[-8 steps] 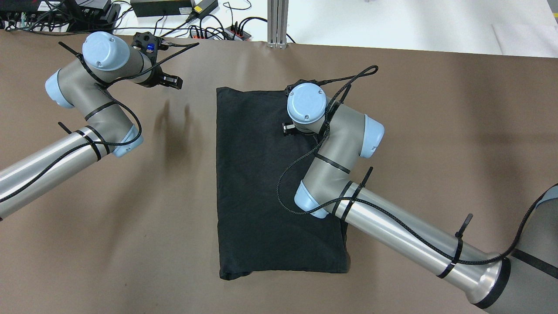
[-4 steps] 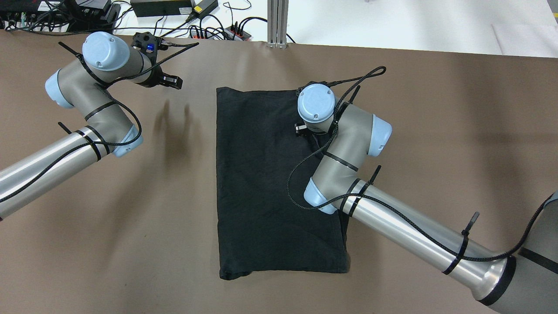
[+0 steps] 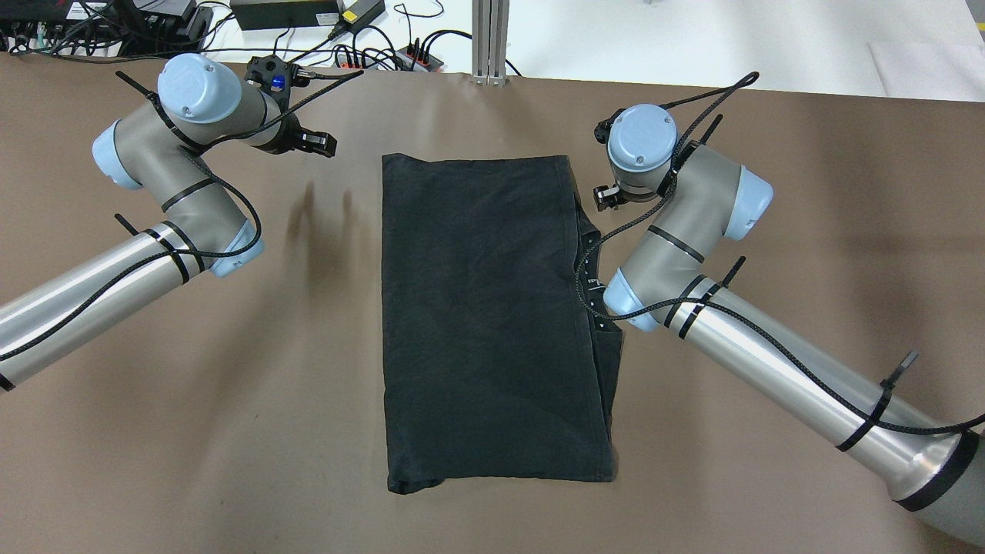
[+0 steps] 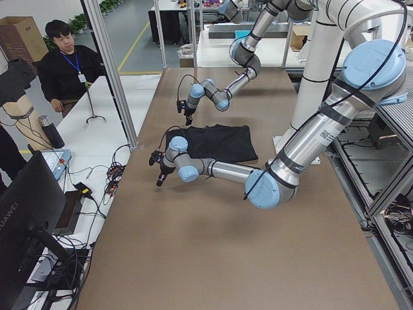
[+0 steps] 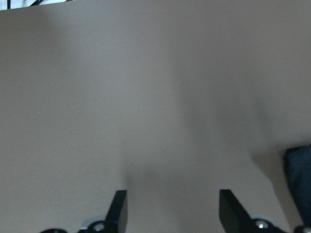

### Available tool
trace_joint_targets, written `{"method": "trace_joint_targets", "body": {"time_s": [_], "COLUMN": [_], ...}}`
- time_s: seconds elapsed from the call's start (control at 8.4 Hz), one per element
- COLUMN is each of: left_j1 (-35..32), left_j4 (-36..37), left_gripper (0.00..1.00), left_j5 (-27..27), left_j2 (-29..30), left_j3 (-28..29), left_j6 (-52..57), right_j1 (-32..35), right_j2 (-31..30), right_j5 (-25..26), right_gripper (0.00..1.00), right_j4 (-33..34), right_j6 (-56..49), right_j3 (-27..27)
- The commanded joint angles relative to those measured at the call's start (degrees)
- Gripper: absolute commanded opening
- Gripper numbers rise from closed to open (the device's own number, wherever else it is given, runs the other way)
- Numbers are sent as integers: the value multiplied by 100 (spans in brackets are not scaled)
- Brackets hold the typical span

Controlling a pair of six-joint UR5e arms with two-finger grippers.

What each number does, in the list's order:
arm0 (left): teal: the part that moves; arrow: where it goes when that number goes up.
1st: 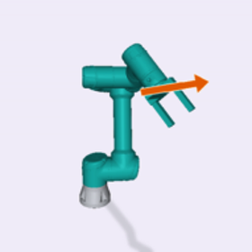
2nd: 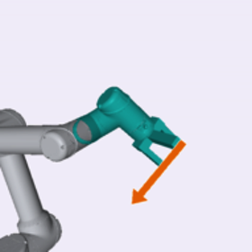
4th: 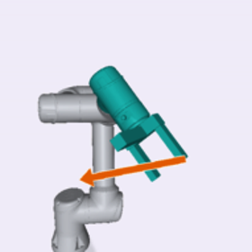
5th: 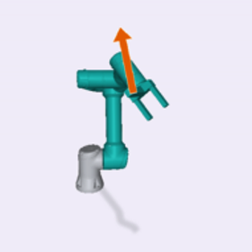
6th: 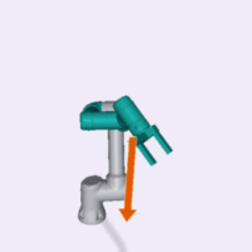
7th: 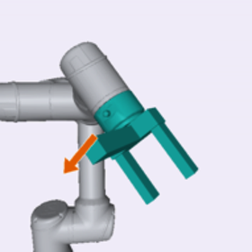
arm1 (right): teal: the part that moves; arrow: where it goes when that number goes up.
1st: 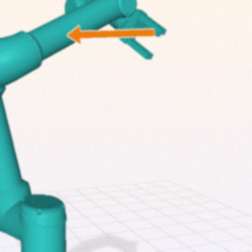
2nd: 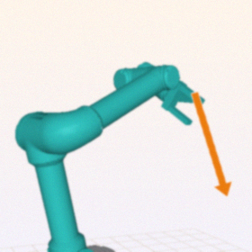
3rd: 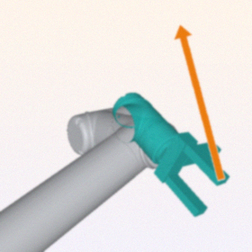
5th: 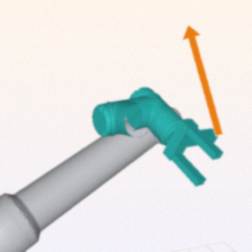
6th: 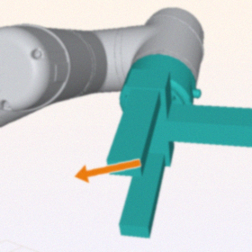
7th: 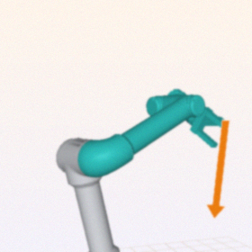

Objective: Fold clothes

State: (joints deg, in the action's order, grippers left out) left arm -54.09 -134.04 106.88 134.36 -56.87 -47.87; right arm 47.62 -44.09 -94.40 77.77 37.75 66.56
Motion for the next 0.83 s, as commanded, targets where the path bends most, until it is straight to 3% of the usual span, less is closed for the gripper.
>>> {"method": "trace_joint_targets", "body": {"time_s": [0.0, 0.71], "left_j1": [-14, 48], "left_j4": [45, -200], "left_gripper": [75, 77], "left_j5": [315, 624], "left_j2": [21, -559], "left_j3": [-262, -896], "left_j6": [-661, -952], "right_j1": [72, 63], "right_j2": [-283, -408], "right_j5": [-200, -228], "right_gripper": [94, 94], "right_j4": [54, 63], "right_j6": [-66, -31], "right_j3": [627, 920]}}
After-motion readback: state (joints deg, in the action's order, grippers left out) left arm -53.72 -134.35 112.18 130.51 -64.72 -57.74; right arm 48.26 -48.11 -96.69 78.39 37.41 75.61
